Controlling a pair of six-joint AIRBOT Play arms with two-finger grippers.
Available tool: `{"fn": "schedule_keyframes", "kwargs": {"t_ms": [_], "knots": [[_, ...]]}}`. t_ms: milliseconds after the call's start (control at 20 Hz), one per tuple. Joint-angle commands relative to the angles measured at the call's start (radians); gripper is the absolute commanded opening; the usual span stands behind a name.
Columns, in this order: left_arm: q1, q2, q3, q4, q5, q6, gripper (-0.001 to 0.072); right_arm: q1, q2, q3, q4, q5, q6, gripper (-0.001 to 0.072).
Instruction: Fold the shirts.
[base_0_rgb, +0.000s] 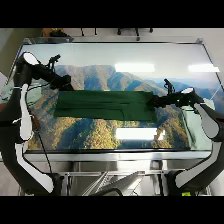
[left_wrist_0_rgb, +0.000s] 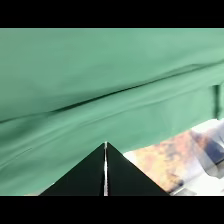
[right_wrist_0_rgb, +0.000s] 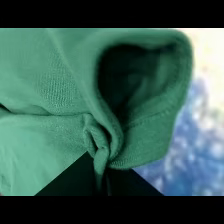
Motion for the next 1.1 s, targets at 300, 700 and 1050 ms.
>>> {"fn": "schedule_keyframes", "kwargs": {"t_ms": [300, 700, 1050], "knots": [[-0.455, -0.180, 0.006, -0.012, 0.321, 0.004, 0.0014, 0.003, 0.177, 0.259, 0.024, 0.301, 0.081, 0.0024], [-0.645, -0.368, 0.114, -0.018, 0.384, -0.045, 0.0014, 0.005, 0.231, 0.538, 0.035, 0.457, 0.228, 0.0024], [-0.460, 0.001, 0.124, -0.016, 0.112, 0.037, 0.0014, 0.124, 0.219, 0.538, 0.034, 0.399, 0.283, 0.0024]]}}
